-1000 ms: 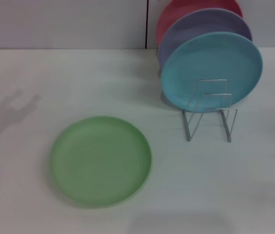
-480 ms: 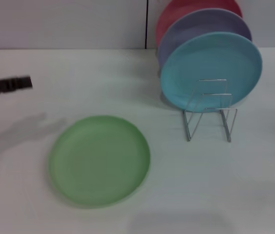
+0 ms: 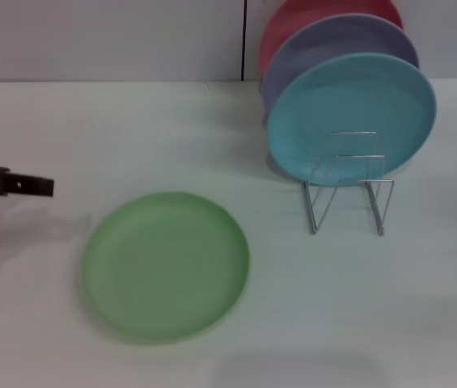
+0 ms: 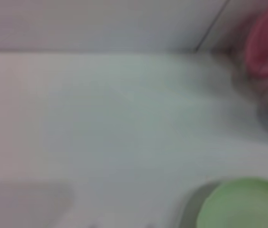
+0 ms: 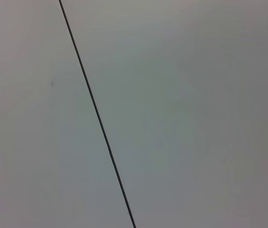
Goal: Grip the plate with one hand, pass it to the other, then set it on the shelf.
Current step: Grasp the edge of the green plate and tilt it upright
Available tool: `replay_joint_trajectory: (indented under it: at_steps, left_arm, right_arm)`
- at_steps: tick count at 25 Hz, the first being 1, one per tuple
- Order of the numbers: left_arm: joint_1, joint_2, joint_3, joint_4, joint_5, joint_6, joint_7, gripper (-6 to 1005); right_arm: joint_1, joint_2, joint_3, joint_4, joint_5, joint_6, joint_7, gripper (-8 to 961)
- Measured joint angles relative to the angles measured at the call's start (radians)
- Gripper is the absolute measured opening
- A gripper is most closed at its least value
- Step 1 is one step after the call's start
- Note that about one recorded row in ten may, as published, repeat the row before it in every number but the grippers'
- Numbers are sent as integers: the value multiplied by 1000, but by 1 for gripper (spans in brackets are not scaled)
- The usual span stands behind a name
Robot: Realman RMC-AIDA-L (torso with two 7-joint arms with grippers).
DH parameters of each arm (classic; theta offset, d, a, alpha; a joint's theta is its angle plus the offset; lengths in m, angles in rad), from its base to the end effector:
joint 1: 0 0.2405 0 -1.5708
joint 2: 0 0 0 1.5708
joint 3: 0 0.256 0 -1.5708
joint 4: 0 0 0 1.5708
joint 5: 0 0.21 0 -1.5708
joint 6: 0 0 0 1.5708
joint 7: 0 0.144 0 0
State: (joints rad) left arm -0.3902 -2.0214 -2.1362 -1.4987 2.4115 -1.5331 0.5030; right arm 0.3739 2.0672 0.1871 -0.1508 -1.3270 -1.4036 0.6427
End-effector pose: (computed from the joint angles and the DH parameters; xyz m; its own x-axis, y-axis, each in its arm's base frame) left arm -0.2411 0.3439 0.1026 0.5129 0.8044 0.2998 0.8182 -0.3524 -0.4543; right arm 0.3914 0.2852 0.0930 0.4641 0.2959 -0.8349 -0.8853 0.1252 -0.4478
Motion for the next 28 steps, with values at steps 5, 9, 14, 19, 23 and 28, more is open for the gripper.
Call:
replay_joint_trajectory:
  at_steps: [5, 9, 14, 19, 23, 28]
  left_arm:
    - [-63, -34, 13, -5, 150, -85, -56, 784]
    - [-80, -36, 95, 4, 177, -95, -158, 776]
    - [-111, -38, 189, 46, 241, -77, -299, 767]
    - [-123, -40, 269, 69, 269, -49, -416, 757]
    - [-124, -41, 328, 109, 295, -12, -492, 750]
    - [-130, -42, 357, 161, 313, 31, -515, 740]
  right_arm:
    - [15, -7, 0, -6, 0, 19, 0, 651]
    - [27, -12, 0, -13, 0, 32, 0, 651]
    - [46, -12, 0, -26, 5, 26, 0, 652]
    - [73, -15, 0, -48, 7, 21, 0, 652]
    - [89, -23, 0, -55, 7, 14, 0, 652]
    - [95, -28, 0, -65, 3, 13, 0, 652]
